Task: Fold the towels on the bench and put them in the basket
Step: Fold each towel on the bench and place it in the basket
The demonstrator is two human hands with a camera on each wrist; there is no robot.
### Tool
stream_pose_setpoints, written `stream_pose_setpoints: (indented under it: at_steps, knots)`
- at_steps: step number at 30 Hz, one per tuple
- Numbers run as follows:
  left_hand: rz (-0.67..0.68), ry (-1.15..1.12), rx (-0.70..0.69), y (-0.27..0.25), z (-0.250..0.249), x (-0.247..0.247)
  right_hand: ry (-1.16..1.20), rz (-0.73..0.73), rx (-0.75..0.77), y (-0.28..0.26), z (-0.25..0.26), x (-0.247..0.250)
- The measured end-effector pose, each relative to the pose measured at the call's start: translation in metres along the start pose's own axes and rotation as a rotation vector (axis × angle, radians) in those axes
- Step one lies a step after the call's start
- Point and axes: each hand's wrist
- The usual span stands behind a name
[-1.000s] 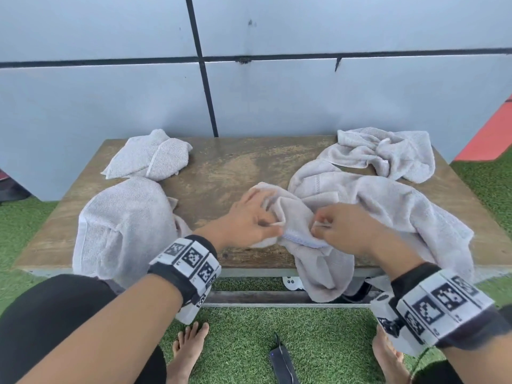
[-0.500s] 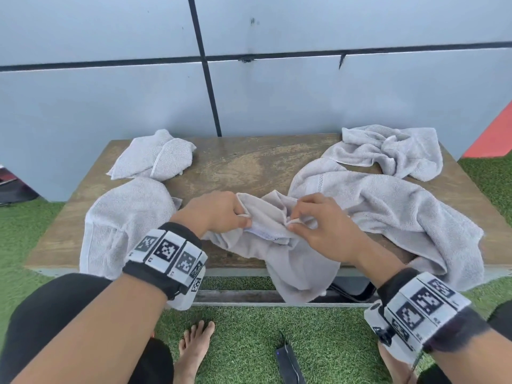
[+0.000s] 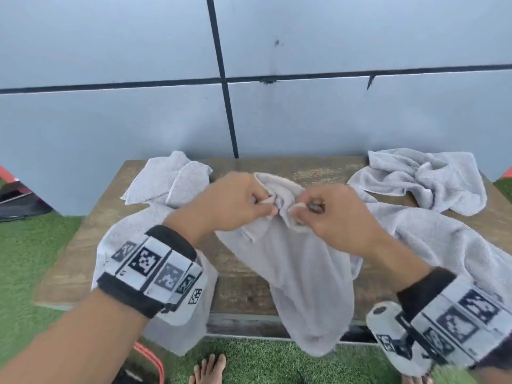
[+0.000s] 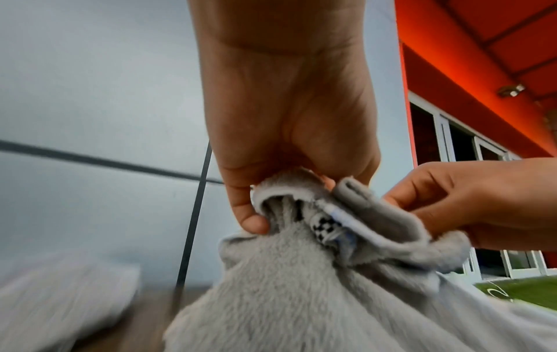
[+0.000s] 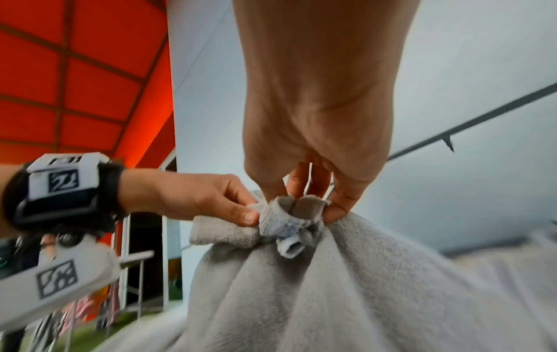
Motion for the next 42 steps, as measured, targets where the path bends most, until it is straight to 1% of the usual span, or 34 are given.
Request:
stream_pose_setpoints:
  at_steps: [2,6,8,9,12,14,17,20,22,24,26,28,30,33,35,37,39,42]
  knots:
    - [-0.176,0.051,-0.023,0.034,-0.004,0.042,-0.022,-0.128,0.051,0.052,0.005,0.027]
    - [-0.499,0.149,-0.060,0.109,-0.002,0.112,-0.113,-0.308,0.154,0.158,0.001,0.071]
    - [-0.624,0.199,-0.041,0.133,0.004,0.134,-0.128,-0.354,0.157,0.195,-0.003,0.089]
    - [-0.649,0.222,-0.005,0.141,0.009,0.139,-0.149,-0.359,0.151,0.209,-0.007,0.094]
    - [-0.648,0.272,0.141,0.152,0.026,0.140,-0.240,-0.372,0.102,0.232,-0.022,0.102]
    - [-0.686,0.282,0.239,0.151,0.038,0.141,-0.262,-0.431,0.044,0.237,-0.032,0.107]
    - [-0.679,0.259,0.377,0.143,0.057,0.150,-0.201,-0.543,-0.070,0.235,-0.046,0.119]
    - [-0.633,0.277,0.470,0.133,0.072,0.152,-0.098,-0.557,-0.165,0.229,-0.056,0.123]
    - [-0.629,0.248,0.485,0.128,0.072,0.149,-0.049,-0.562,-0.181,0.225,-0.058,0.120]
    - [-0.627,0.206,0.500,0.126,0.070,0.148,0.039,-0.589,-0.190,0.222,-0.055,0.117]
    - [-0.628,0.159,0.507,0.124,0.070,0.149,0.125,-0.585,-0.209,0.219,-0.050,0.115]
    - [-0.621,0.006,0.498,0.122,0.070,0.154,0.177,-0.543,-0.226,0.215,-0.048,0.116]
    - [-0.630,-0.144,0.467,0.118,0.069,0.157,0.208,-0.503,-0.231,0.208,-0.048,0.120]
    - [-0.689,-0.234,0.351,0.107,0.066,0.154,0.228,-0.442,-0.246,0.188,-0.051,0.124]
    - [-0.688,-0.223,0.324,0.096,0.064,0.145,0.198,-0.370,-0.265,0.169,-0.054,0.123]
    - [-0.650,-0.176,0.352,0.085,0.063,0.132,0.138,-0.320,-0.276,0.147,-0.060,0.118]
    - [-0.589,-0.117,0.383,0.071,0.063,0.115,0.081,-0.270,-0.292,0.122,-0.067,0.109]
    - [-0.475,-0.078,0.441,0.050,0.064,0.090,-0.042,-0.145,-0.294,0.084,-0.075,0.089]
Point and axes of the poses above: each hand's wrist, its own y-axis towards the middle knuckle, its own x-axis out of the back of the hand, z = x × y, and after that the axes turned 8 degrees about x, right-handed
